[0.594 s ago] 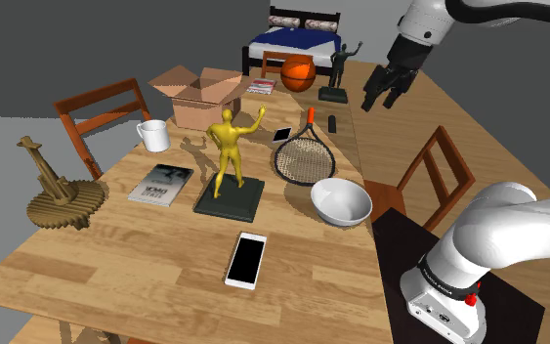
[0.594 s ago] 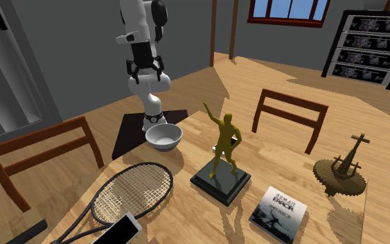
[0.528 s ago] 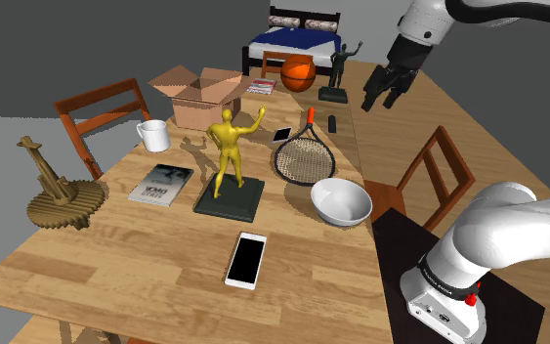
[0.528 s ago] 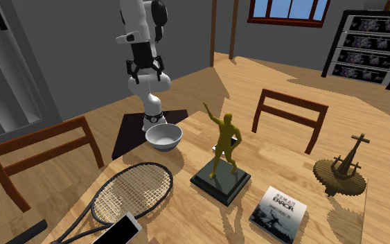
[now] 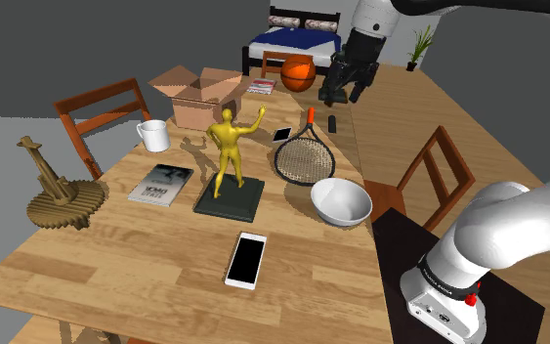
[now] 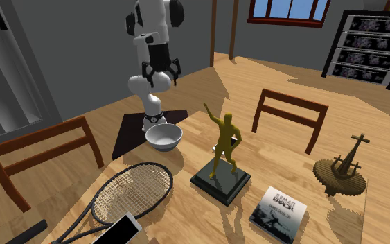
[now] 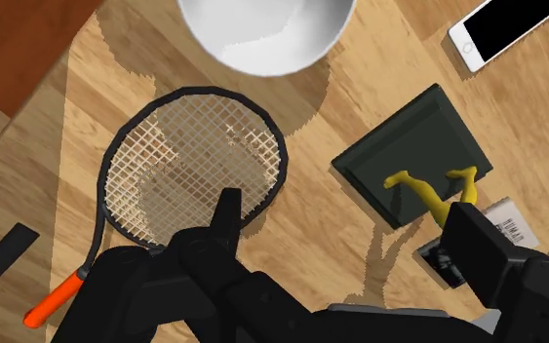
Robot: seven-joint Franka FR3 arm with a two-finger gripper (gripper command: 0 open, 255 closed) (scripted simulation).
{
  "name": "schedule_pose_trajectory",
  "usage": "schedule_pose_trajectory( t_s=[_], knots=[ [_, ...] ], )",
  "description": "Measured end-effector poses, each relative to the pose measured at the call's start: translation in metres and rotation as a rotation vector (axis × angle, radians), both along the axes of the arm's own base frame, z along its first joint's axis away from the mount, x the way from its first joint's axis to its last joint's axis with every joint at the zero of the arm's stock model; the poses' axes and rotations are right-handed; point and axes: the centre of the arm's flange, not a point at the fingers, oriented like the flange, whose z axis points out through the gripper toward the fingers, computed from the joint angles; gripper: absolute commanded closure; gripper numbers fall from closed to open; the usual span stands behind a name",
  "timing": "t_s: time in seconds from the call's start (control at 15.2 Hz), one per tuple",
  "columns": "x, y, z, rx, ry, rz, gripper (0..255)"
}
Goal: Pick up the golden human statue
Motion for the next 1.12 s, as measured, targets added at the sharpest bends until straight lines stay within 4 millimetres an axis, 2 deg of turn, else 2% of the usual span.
schedule_pose_trajectory(
  t_s=[0.53,0.86,0.92,1.12],
  knots=[
    [0.075,0.083,-0.002,-0.043,0.043,0.015,0],
    [0.124,0.143,-0.003,-0.068,0.069,0.025,0],
    [0.132,0.150,-0.003,-0.073,0.075,0.027,0],
    [0.159,0.183,-0.011,-0.089,0.091,0.033,0]
  ],
)
